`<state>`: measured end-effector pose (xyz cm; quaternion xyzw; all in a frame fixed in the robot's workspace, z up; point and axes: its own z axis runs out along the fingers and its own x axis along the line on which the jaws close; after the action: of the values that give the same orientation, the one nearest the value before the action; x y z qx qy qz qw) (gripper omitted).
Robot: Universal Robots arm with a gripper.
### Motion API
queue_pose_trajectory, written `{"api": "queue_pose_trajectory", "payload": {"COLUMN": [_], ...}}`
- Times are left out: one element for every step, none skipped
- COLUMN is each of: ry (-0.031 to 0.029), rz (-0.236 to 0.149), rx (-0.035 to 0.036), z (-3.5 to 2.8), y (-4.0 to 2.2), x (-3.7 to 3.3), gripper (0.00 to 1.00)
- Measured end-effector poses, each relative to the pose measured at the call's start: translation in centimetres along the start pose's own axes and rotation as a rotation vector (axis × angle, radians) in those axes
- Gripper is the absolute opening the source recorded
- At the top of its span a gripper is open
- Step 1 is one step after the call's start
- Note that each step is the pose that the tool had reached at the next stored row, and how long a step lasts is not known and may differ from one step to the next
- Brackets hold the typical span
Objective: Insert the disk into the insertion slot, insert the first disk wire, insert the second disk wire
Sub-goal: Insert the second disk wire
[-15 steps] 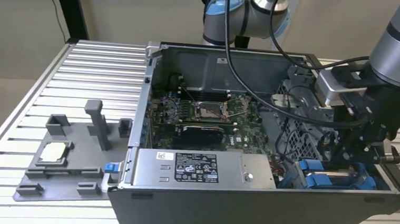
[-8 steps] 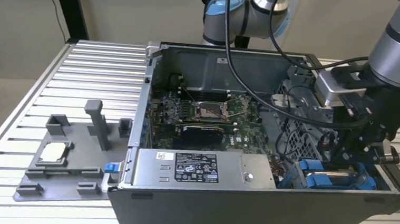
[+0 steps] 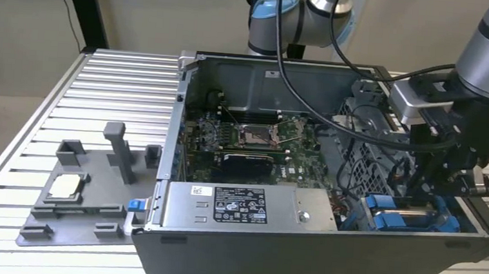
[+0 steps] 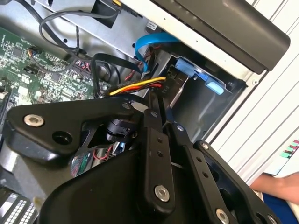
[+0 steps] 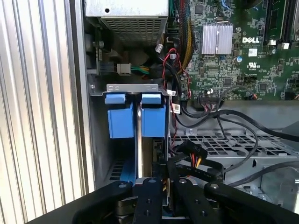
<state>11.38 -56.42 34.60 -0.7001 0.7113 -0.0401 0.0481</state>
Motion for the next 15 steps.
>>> {"api": "queue_pose_trajectory", "payload": {"ry": [0.0001,0.0001,0.0000,0.0004,0.0003,0.0002,0.0000,0.0001,0.0002,0.0003,0.0002,0.0003,0.0003,0.0002,0.0003], "rz": [0.000,0.000,0.000,0.000,0.000,0.000,0.000,0.000,0.000,0.000,0.000,0.000,0.000,0.000,0.000], "rx": [-0.0003,-0.0005,-0.0006,-0.0006,-0.0006,-0.0006,-0.0006,-0.0006,-0.0006,-0.0006,-0.0006,-0.0006,-0.0006,-0.0006,-0.0006], "z": [-0.15,-0.21,-0.20,-0.22,-0.22,-0.21,-0.19,-0.16,-0.13,-0.09,-0.04,0.00,0.03,0.09,0.13], "y": [-0.02,-0.02,-0.03,-0.03,-0.03,-0.03,-0.03,-0.03,-0.02,-0.02,-0.01,-0.01,0.00,0.01,0.01], "x": [0.00,0.01,0.07,0.13,0.18,0.23,0.25,0.25,0.26,0.26,0.26,0.26,0.26,0.27,0.27], "gripper": [0.00,0.00,0.00,0.00,0.00,0.00,0.00,0.00,0.00,0.00,0.00,0.00,0.00,0.00,0.00]}}
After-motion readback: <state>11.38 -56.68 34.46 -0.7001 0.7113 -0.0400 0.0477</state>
